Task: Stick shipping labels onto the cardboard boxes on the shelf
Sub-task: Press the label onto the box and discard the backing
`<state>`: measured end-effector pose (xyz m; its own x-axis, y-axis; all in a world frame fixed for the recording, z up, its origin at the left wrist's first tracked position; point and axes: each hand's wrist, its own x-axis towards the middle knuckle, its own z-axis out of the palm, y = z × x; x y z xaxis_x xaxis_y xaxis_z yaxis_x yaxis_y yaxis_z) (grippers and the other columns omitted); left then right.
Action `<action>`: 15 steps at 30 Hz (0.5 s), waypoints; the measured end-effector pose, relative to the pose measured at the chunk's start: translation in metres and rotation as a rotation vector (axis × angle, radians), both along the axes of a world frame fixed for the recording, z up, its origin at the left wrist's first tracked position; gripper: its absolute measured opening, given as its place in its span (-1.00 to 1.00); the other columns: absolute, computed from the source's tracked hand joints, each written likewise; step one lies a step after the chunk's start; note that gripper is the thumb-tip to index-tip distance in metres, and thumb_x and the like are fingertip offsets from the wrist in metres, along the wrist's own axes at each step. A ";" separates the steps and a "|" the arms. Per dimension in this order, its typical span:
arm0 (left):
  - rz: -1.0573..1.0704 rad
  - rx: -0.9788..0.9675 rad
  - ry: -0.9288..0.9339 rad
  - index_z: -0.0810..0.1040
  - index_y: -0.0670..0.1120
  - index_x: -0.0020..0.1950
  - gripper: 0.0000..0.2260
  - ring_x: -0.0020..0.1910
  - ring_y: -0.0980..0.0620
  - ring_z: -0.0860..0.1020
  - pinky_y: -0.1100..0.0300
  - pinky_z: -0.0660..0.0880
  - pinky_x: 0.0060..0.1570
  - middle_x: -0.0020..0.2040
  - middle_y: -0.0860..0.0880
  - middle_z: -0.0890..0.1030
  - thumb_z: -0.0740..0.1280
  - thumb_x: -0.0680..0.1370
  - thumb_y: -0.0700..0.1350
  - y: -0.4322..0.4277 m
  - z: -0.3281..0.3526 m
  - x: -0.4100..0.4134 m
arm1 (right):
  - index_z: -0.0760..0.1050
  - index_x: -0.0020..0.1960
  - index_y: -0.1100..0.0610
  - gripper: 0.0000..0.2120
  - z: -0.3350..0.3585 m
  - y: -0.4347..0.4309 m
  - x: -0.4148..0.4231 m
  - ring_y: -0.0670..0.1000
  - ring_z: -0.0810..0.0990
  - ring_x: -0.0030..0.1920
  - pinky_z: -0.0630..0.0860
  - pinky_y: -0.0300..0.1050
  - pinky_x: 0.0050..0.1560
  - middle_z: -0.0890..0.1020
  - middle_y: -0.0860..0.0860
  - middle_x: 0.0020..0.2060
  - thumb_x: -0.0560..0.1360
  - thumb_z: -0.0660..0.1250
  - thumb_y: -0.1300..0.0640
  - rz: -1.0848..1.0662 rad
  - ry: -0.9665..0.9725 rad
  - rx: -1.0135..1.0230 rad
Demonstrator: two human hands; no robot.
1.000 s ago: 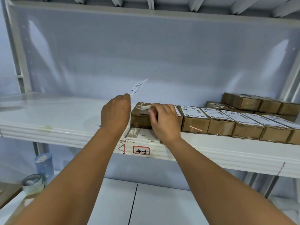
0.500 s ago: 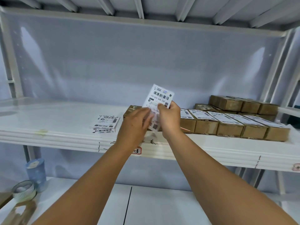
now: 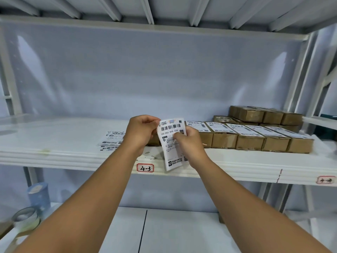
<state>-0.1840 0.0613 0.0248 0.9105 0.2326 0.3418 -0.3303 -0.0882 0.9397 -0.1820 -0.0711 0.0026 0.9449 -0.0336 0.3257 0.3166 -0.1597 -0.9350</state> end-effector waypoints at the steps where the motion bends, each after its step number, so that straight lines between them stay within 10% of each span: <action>1: 0.002 -0.022 0.012 0.60 -0.10 -0.17 -0.85 -0.35 0.09 0.48 0.28 0.38 -0.35 -0.27 -0.04 0.61 0.30 0.54 -0.27 0.000 -0.001 0.001 | 0.48 0.05 0.07 -0.81 -0.002 -0.002 0.002 -0.05 0.58 -0.21 0.48 -0.22 -0.27 0.62 -0.03 -0.13 0.53 0.22 0.30 -0.042 -0.058 -0.042; 7: 0.040 -0.153 -0.025 0.61 -0.14 -0.18 -0.89 -0.26 -0.01 0.59 0.15 0.59 -0.11 -0.27 -0.09 0.62 0.35 0.50 -0.30 -0.011 -0.003 0.002 | 0.54 0.15 0.14 -0.70 -0.010 0.004 0.007 0.07 0.43 0.06 0.36 -0.23 0.06 0.43 0.10 0.02 0.42 0.41 0.24 -0.449 -0.660 -0.375; 15: -0.057 -0.096 -0.126 0.63 -0.18 0.00 -0.86 -0.08 -0.05 0.65 0.08 0.58 0.04 -0.12 -0.12 0.67 0.29 0.55 -0.28 -0.026 -0.002 -0.005 | 0.60 0.03 0.17 -0.87 -0.002 0.014 0.001 -0.02 0.56 -0.08 0.46 -0.28 -0.01 0.55 -0.01 -0.06 0.49 0.36 0.26 -0.298 -0.610 -0.182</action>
